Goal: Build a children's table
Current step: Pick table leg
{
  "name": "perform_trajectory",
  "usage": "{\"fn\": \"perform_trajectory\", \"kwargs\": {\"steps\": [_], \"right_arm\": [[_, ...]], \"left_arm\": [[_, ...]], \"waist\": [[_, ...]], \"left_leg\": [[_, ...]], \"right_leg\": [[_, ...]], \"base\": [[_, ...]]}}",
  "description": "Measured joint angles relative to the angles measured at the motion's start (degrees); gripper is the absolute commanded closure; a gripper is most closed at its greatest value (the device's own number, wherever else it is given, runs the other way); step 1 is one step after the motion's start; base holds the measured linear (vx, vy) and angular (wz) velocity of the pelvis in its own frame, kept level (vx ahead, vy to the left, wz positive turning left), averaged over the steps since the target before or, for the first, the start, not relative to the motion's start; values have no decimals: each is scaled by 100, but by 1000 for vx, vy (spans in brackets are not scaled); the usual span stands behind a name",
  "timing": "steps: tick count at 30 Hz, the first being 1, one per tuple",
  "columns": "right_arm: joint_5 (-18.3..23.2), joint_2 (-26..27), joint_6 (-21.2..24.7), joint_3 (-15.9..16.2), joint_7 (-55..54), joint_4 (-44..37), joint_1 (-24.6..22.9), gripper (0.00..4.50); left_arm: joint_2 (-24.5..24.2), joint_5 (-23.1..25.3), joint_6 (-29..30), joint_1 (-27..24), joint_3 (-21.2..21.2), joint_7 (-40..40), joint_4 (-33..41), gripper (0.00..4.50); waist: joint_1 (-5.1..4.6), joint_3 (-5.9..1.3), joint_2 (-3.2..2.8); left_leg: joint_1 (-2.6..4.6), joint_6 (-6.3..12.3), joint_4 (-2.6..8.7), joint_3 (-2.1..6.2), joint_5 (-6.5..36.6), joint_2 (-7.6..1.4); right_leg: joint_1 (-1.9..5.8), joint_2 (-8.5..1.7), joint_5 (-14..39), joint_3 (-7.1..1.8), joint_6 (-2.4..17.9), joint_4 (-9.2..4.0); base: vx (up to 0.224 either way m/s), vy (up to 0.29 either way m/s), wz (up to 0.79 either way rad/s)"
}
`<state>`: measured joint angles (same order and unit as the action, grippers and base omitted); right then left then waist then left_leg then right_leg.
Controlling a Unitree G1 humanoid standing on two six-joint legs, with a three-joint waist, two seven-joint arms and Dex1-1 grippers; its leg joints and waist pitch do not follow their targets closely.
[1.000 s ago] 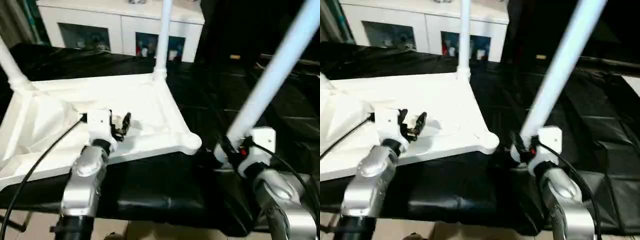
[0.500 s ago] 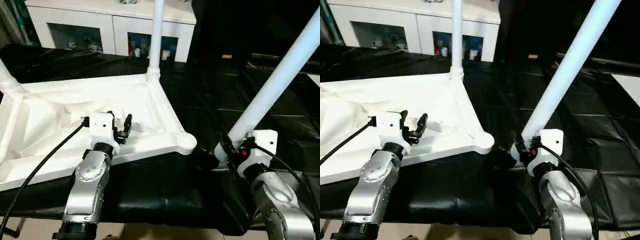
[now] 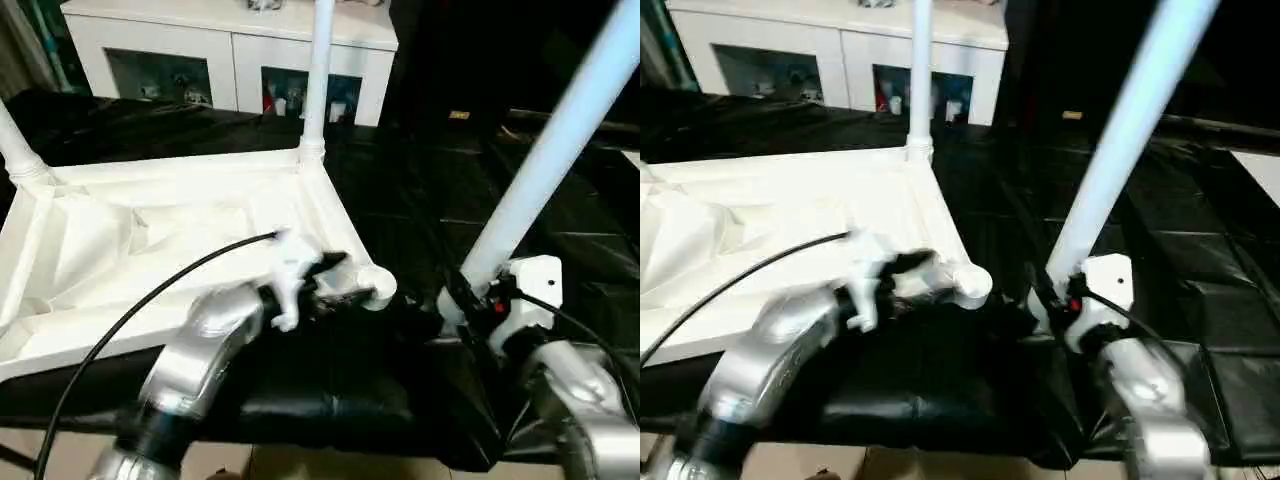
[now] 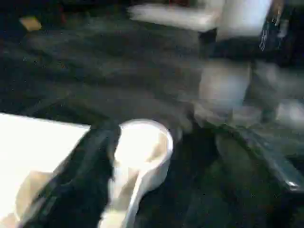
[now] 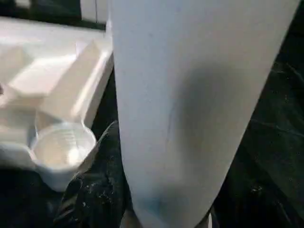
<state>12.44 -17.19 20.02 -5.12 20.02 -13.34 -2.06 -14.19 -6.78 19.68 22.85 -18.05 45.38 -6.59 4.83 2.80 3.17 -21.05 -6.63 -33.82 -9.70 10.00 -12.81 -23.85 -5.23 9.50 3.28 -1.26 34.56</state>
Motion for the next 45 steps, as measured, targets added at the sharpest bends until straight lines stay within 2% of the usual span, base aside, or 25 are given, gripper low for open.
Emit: {"fn": "perform_trajectory", "kwargs": {"steps": [2,5,8,10,13,18,19,21,25,27,29,33,34,38,39,45], "right_arm": [[-27,-103,73,-9,77,-11,-21,264],[80,-118,234,8,195,-137,-108,264],[89,-194,236,112,297,-244,-174,264],[89,-200,233,130,317,-243,-179,264],[90,-200,223,154,372,-242,-179,264],[90,-190,221,214,406,-244,-239,264],[90,-181,221,226,404,-243,-263,264],[90,-170,221,233,404,-244,-265,264],[89,-149,196,237,403,-243,-265,264],[89,-146,183,245,404,-243,-264,264],[89,-145,178,245,404,-242,-264,264],[89,-142,172,247,402,-242,-263,264],[88,-142,172,247,400,-242,-264,264],[88,-117,170,247,388,-242,-264,264],[88,-106,169,247,387,-242,-265,264],[124,-88,170,247,402,-242,-261,264]], "left_arm": [[-28,223,66,97,-164,45,-243,49],[-152,325,163,367,-274,28,-607,49],[-468,425,604,557,-322,73,-612,49],[-502,423,919,569,-314,99,-612,78],[-428,416,1248,570,-258,68,-584,98],[-454,312,1537,581,-231,188,-567,141],[-481,298,1550,582,-231,208,-567,158],[-489,291,1559,598,-231,232,-568,165],[-458,292,1503,713,-236,325,-654,202],[-458,319,1466,793,-269,359,-789,206],[-460,335,1400,862,-317,392,-914,237],[-483,431,1321,929,-379,442,-1073,260],[-505,442,1307,931,-398,446,-1088,282],[-571,495,1304,950,-442,516,-1105,298],[-580,497,1306,950,-443,541,-1105,316],[-617,498,1302,950,-444,579,-1115,360]], "waist": [[-31,-5,-16],[-28,0,-27],[-33,-7,-59],[-7,-1,-79],[31,-4,-96],[24,-17,-141],[24,-17,-157],[21,-18,-175],[20,-24,-191],[21,-29,-199],[22,-30,-205],[16,-33,-224],[15,-33,-232],[15,-37,-266],[15,-37,-270],[14,-37,-277]], "left_leg": [[0,0,2,-1,0,2],[-2,0,3,1,0,0],[3,0,4,-1,1,0],[6,0,-2,-1,0,1],[11,1,-7,0,0,2],[10,0,-7,1,0,3],[8,0,-7,1,0,3],[8,0,-7,1,0,3],[6,0,-7,1,0,3],[6,0,-7,1,0,4],[5,0,-6,1,0,4],[6,0,-6,1,0,4],[6,0,-6,1,0,4],[7,0,-6,2,0,4],[7,0,-6,2,0,4],[7,0,-6,2,0,4]], "right_leg": [[-1,0,0,-4,0,0],[-10,5,0,-3,1,11],[-6,4,-2,-6,7,14],[-5,3,-2,-6,7,14],[1,1,-2,-8,8,15],[3,1,-3,-9,8,16],[3,2,-3,-9,8,17],[1,1,-3,-9,8,17],[1,2,-2,-9,8,17],[2,1,-2,-9,8,17],[1,2,-2,-9,7,17],[1,2,-2,-10,7,16],[1,2,-2,-10,7,16],[2,2,-2,-10,7,16],[2,2,-2,-10,7,16],[2,2,-2,-10,7,16]], "base": [[0,0,0],[0,0,0],[0,0,0],[0,0,0],[0,0,0],[0,0,0],[0,0,0],[0,0,0],[0,0,0],[0,0,0],[0,0,0],[0,0,0],[0,0,0],[0,0,0],[0,0,0],[0,0,0]]}}
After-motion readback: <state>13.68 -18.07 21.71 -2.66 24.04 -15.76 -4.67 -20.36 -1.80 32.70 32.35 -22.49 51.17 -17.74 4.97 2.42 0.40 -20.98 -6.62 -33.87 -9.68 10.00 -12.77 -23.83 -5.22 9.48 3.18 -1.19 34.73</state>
